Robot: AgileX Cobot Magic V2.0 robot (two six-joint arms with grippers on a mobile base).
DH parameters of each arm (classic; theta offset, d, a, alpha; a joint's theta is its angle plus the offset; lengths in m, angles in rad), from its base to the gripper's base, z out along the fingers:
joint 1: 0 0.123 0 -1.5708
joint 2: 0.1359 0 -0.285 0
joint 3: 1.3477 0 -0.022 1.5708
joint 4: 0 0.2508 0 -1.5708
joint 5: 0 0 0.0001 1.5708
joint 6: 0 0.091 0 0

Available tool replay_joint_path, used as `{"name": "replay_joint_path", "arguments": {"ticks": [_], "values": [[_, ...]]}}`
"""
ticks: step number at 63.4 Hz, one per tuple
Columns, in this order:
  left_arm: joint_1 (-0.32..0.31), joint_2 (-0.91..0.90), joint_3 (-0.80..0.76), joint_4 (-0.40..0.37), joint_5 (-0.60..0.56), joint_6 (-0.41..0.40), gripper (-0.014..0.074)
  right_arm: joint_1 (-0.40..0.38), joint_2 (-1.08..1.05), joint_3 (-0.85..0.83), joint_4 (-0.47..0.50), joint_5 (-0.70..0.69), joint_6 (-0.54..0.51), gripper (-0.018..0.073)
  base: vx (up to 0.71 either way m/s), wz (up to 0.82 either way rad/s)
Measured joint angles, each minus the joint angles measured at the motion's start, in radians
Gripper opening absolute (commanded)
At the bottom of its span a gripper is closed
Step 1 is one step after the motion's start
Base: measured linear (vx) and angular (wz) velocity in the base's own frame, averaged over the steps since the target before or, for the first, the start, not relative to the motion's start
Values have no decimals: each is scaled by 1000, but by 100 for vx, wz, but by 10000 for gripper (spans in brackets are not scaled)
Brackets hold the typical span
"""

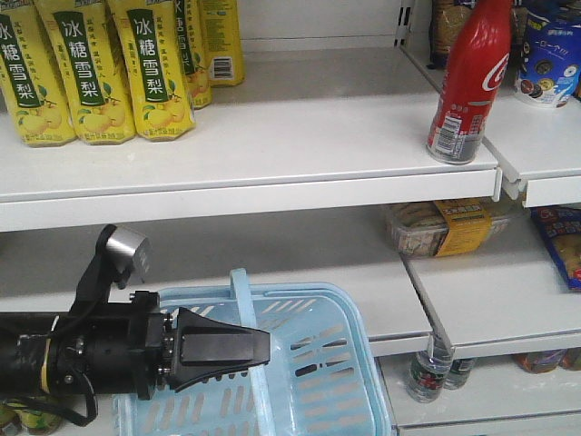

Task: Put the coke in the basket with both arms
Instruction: 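Drive toward the shelf with the red Coca-Cola bottle, basket held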

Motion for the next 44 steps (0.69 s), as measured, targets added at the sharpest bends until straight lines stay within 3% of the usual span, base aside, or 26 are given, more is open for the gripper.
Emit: {"name": "replay_joint_path", "arguments": {"ticks": [44], "values": [[0,0,0,0,0,0,-8,0,0,0,0,0,0,-5,2,2]]}}
